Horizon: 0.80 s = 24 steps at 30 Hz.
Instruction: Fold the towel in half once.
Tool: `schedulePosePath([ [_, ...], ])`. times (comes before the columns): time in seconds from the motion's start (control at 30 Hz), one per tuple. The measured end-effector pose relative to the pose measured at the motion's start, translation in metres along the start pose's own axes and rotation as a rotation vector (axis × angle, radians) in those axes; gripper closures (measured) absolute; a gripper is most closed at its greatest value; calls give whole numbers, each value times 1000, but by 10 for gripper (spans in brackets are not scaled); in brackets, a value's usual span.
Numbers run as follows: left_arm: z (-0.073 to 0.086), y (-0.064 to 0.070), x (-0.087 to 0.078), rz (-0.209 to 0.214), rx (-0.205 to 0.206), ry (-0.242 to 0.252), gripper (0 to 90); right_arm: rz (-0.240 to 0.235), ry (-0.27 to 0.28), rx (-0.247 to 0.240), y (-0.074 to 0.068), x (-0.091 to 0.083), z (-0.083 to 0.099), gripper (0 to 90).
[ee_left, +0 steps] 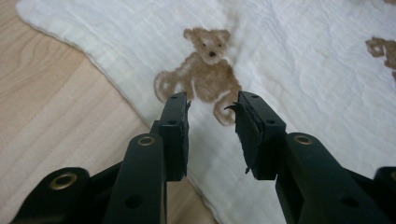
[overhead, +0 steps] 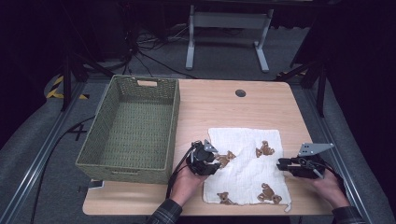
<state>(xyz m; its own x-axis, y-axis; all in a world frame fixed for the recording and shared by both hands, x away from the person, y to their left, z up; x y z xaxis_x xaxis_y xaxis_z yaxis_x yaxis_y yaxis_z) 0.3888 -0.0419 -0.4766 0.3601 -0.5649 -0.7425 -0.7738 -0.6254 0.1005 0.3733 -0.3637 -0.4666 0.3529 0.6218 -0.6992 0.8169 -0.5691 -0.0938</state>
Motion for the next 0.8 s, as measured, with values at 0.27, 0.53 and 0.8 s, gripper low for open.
schedulePosePath([
  [0.27,-14,-13,3,-6,4,22,595,8,7,7,18,5,-20,636],
  [0.53,-29,-26,6,-21,11,25,618,5,10,12,32,7,-35,623],
  [0.8,-45,-42,17,-52,4,0,628,15,30,16,52,9,-49,625],
])
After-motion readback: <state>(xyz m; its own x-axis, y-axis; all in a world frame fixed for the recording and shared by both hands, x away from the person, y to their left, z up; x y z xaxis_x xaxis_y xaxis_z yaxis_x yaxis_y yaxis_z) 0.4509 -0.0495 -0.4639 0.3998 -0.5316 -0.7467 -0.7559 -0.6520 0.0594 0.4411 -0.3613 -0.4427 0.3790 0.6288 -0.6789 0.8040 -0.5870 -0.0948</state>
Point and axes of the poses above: each handheld gripper's, and its own axes: x roughly forward along the jaws, z roughly out of its underside, y roughly to its right, the point moved 5 cm from there along x, roughly forward along the jaws, and after that the axes turned 4 degrees about -z, right-handed, at the moved point
